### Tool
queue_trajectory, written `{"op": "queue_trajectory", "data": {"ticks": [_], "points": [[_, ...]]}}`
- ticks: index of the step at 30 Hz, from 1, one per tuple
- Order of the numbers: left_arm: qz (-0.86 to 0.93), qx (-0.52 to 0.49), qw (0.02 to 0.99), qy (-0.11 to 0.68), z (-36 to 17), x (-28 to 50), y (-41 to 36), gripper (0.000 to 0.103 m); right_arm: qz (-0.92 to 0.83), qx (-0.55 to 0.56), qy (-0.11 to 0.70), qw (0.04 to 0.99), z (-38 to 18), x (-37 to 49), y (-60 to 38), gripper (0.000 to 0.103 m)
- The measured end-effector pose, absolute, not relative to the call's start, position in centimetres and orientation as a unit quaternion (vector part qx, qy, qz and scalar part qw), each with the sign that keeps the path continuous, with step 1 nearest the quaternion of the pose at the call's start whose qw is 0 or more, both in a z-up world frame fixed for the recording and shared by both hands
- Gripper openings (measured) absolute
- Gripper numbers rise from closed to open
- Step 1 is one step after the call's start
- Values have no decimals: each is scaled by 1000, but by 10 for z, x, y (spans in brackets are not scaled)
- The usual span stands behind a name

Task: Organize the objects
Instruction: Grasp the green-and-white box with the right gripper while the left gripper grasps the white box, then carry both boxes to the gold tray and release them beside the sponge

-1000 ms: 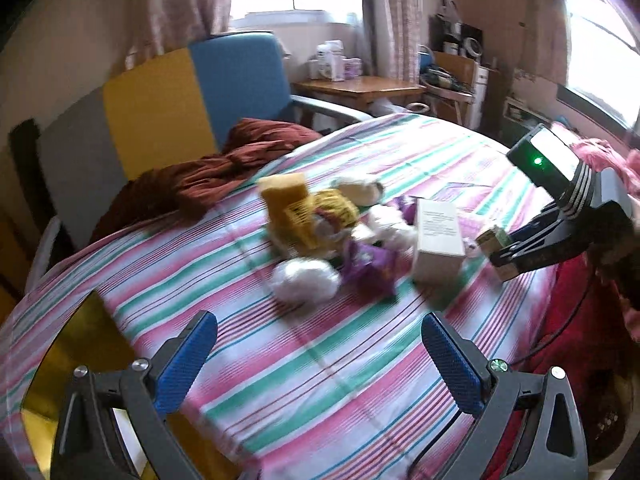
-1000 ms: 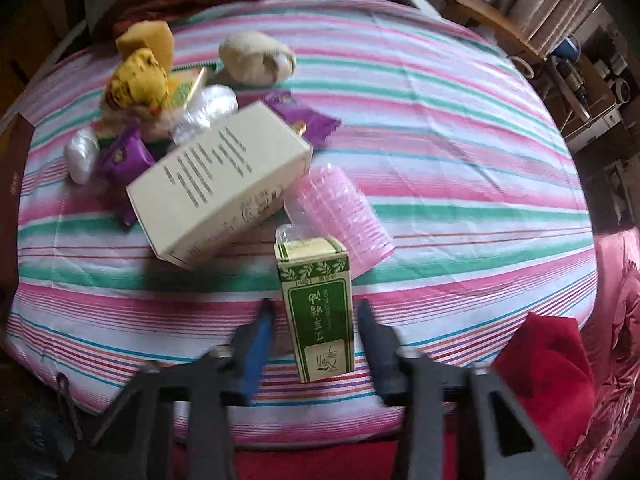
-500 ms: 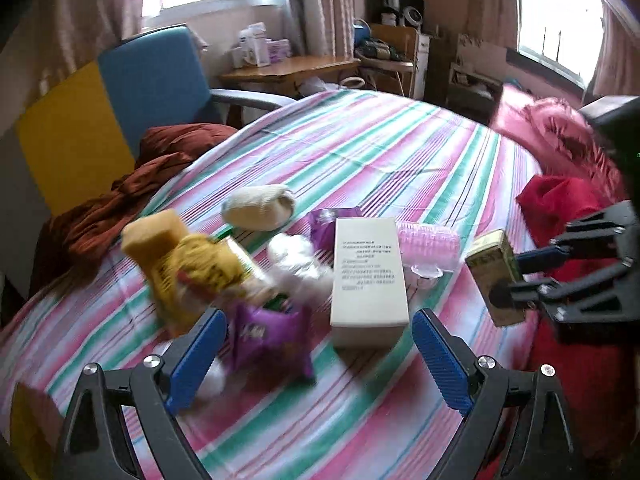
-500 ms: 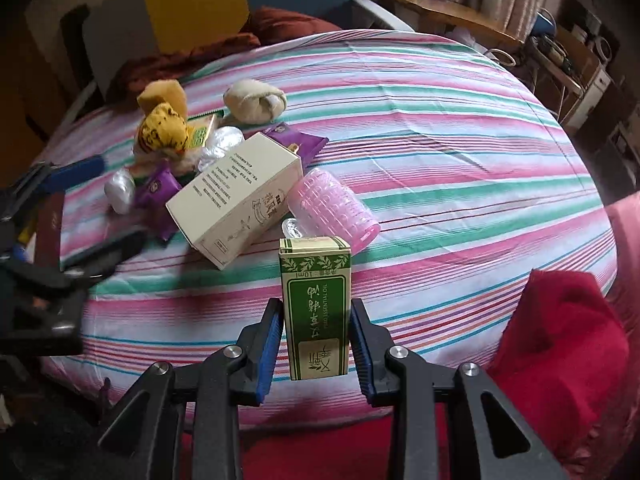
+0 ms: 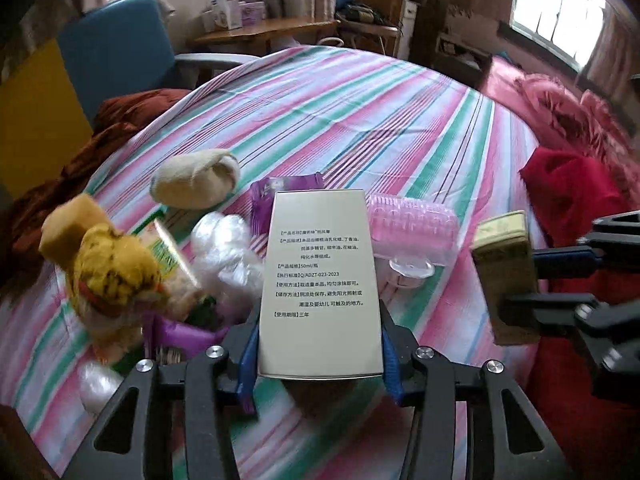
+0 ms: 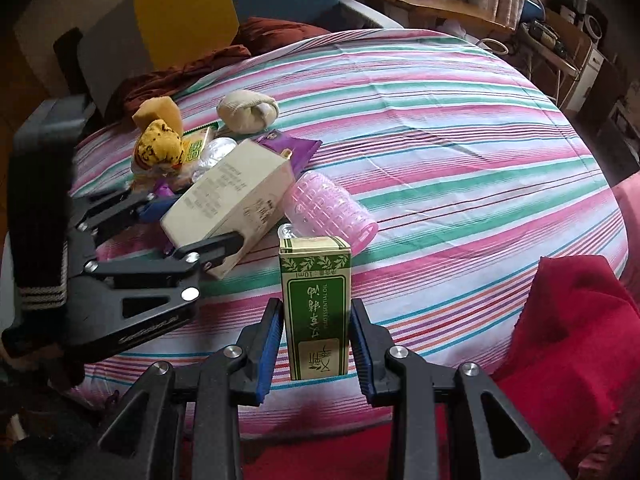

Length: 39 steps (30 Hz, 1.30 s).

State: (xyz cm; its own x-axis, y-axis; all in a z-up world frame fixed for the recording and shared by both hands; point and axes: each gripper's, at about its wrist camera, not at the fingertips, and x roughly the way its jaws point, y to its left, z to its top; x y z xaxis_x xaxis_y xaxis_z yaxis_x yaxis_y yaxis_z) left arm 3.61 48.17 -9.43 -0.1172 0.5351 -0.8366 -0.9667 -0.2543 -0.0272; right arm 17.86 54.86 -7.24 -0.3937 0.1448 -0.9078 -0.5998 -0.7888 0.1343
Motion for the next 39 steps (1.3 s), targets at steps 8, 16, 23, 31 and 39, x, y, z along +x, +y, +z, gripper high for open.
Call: {"op": "queue_trajectory", "data": {"ticks": [8, 16, 23, 31, 39], "points": [[727, -374, 535, 212, -52, 31, 400, 50, 809, -495, 208, 238, -67, 178, 544, 32], [786, -383, 466, 137, -17, -5, 301, 50, 846, -472, 187, 161, -43, 141, 490, 32], [844, -391, 362, 66, -9, -46, 187, 50, 875, -458, 149, 46, -23, 76, 405, 32], [882, -408, 235, 20, -25, -92, 76, 50, 874, -466, 128, -57, -24, 11, 313, 32], [903, -400, 159, -4, -26, -140, 18, 50, 846, -501, 107, -148, -44, -37, 222, 32]]}}
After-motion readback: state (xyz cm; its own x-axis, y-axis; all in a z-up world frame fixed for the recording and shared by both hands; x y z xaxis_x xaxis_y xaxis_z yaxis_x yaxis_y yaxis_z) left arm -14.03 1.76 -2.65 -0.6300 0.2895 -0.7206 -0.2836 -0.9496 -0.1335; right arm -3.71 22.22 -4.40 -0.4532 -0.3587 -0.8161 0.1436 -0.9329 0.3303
